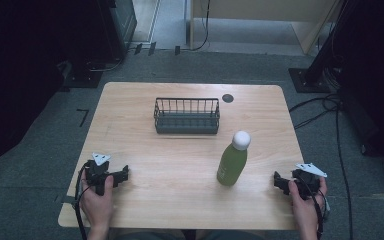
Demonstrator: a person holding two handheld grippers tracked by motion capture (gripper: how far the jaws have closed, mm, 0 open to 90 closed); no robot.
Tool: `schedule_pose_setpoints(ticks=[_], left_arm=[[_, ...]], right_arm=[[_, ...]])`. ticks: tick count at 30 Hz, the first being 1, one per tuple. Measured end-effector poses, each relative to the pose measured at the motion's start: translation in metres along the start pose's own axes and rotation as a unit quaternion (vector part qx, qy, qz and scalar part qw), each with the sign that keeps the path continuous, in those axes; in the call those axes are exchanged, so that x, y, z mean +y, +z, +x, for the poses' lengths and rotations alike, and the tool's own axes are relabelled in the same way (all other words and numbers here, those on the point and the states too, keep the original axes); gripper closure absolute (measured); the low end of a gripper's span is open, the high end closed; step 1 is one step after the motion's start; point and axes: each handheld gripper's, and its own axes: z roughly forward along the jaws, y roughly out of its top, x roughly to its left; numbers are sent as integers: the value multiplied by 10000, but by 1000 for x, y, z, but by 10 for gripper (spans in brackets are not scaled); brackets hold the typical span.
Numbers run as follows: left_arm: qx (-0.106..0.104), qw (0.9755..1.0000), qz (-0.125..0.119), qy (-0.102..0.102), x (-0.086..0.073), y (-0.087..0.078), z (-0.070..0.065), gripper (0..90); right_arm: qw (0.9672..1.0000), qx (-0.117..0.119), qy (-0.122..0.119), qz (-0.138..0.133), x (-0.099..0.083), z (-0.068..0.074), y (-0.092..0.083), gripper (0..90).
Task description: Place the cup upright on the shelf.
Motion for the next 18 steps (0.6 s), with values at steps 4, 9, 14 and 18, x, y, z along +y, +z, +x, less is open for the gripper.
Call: schedule_pose_setpoints(ticks=[4, 9, 14, 18], left_arm=[[1, 10000, -1, 1, 0, 0, 0, 9], [2, 10000, -2, -1, 0, 0, 0, 9], [1, 10000, -2, -1, 0, 0, 0, 9], [0, 10000, -2, 0, 0, 0, 0, 9]], right_arm=[[10000, 76, -1, 24, -2, -3, -4, 0], [9999, 130, 4, -66, -3, -3, -14, 0], [9995, 258, -71, -153, -1, 1, -23, 0], [9987, 406, -211, -219, -1, 9, -28, 0]])
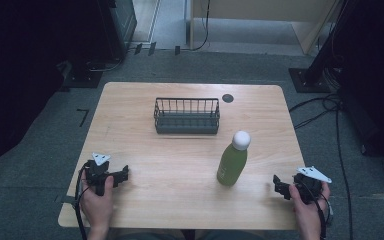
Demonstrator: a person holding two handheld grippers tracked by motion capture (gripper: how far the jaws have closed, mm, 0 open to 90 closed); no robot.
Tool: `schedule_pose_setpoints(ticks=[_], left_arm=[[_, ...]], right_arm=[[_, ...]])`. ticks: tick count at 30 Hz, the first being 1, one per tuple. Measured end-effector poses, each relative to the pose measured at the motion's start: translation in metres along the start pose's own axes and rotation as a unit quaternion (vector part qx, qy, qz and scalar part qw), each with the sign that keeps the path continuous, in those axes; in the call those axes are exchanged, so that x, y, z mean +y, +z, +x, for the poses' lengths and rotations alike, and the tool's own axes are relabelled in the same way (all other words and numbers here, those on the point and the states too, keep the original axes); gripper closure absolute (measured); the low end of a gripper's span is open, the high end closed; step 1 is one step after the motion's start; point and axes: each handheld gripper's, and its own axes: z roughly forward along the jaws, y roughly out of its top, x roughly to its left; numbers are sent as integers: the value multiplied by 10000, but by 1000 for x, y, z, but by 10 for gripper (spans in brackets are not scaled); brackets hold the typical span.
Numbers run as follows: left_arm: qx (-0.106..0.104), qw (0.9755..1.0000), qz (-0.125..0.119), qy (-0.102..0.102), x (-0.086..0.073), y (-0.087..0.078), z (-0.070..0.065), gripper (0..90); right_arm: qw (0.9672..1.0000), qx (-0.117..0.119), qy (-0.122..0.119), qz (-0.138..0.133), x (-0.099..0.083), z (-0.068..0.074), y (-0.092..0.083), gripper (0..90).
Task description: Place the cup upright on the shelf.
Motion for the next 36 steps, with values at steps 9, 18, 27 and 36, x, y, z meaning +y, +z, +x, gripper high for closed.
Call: schedule_pose_setpoints(ticks=[9, 18, 27, 36], left_arm=[[0, 10000, -1, -1, 0, 0, 0, 9], [-2, 10000, 2, 0, 0, 0, 0, 9], [-1, 10000, -1, -2, 0, 0, 0, 9], [-2, 10000, -1, -3, 0, 0, 0, 9]], right_arm=[[9988, 415, -253, -42, 2, 24, -5, 0], [9965, 680, -482, -58, 4, 47, -8, 0], [9939, 922, -585, -178, 5, 66, -14, 34], [9897, 1228, -706, -194, 6, 87, -16, 26]])
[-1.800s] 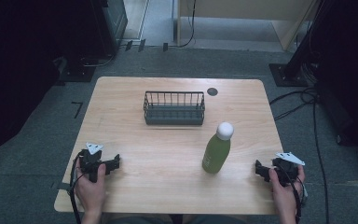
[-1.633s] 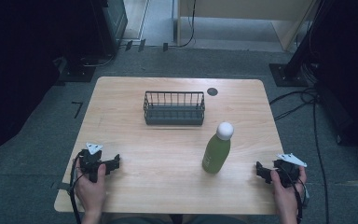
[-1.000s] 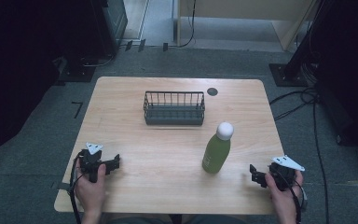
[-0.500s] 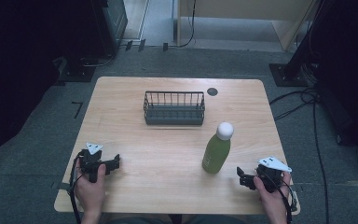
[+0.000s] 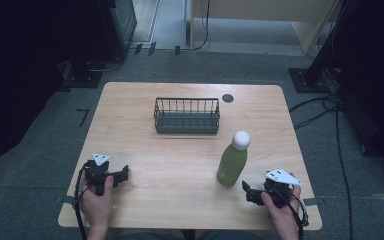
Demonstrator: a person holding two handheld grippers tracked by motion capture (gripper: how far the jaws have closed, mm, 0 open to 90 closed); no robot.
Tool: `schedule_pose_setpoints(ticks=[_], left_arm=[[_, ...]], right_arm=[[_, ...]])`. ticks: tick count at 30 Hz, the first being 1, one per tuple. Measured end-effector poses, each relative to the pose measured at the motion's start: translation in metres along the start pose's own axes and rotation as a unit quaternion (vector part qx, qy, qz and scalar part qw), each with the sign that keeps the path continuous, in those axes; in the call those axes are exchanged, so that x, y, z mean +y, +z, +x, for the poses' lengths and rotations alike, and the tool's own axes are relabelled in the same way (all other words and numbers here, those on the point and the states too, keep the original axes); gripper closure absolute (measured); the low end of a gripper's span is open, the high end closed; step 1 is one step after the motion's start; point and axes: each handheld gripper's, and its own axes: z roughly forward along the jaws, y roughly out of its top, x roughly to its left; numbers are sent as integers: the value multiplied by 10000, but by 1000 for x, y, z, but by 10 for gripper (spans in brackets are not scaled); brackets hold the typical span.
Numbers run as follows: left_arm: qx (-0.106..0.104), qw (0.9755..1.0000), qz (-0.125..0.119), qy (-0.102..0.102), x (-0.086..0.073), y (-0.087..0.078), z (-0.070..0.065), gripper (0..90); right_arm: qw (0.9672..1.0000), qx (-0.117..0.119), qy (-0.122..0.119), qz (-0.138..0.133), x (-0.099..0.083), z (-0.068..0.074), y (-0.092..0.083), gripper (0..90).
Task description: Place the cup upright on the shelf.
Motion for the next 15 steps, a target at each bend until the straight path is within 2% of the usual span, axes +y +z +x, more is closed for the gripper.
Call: schedule_pose_setpoints(ticks=[15], left_arm=[[0, 10000, 1, 1, 0, 0, 0, 9]], right_arm=[[9991, 369, -142, -145, 11, 25, 7, 21]])
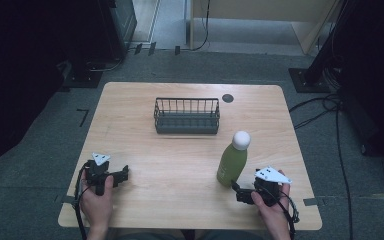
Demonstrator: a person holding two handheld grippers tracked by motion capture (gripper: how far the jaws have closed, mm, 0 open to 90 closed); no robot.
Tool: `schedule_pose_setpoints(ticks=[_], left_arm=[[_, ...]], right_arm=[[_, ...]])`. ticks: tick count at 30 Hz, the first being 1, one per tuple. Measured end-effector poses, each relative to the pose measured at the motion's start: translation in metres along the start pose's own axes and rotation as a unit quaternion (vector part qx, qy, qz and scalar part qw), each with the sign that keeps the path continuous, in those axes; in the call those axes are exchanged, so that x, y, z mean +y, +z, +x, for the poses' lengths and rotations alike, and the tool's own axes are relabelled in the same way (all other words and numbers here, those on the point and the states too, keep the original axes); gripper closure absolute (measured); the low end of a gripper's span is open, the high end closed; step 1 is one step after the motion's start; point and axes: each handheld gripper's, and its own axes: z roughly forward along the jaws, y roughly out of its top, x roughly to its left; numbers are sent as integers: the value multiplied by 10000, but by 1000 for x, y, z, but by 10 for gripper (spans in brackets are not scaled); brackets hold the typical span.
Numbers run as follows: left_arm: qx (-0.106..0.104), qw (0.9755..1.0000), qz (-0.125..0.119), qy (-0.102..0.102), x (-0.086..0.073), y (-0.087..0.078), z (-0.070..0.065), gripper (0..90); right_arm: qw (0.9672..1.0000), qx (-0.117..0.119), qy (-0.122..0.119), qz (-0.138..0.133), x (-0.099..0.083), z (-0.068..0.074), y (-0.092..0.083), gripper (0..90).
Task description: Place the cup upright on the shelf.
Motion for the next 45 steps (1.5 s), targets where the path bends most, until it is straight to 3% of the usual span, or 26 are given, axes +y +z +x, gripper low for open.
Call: schedule_pose_setpoints(ticks=[13, 20, 28, 39, 45], left_arm=[[1, 10000, 0, 4, 0, 0, 0, 9], [2, 10000, 0, 5, 0, 0, 0, 9], [2, 10000, 0, 4, 0, 0, 0, 9], [0, 10000, 1, 0, 0, 0, 0, 9], [-4, 10000, -4, 3, 0, 0, 0, 9]], right_arm=[[9996, 194, -66, -171, 18, 15, 6, 21], [9993, 236, 43, -276, 26, 20, 12, 38], [9986, 170, 71, -501, 34, 23, 12, 100], [9983, 114, 38, -568, 41, 29, 16, 163], [9981, 3, -168, -592, 42, 31, 16, 193]])
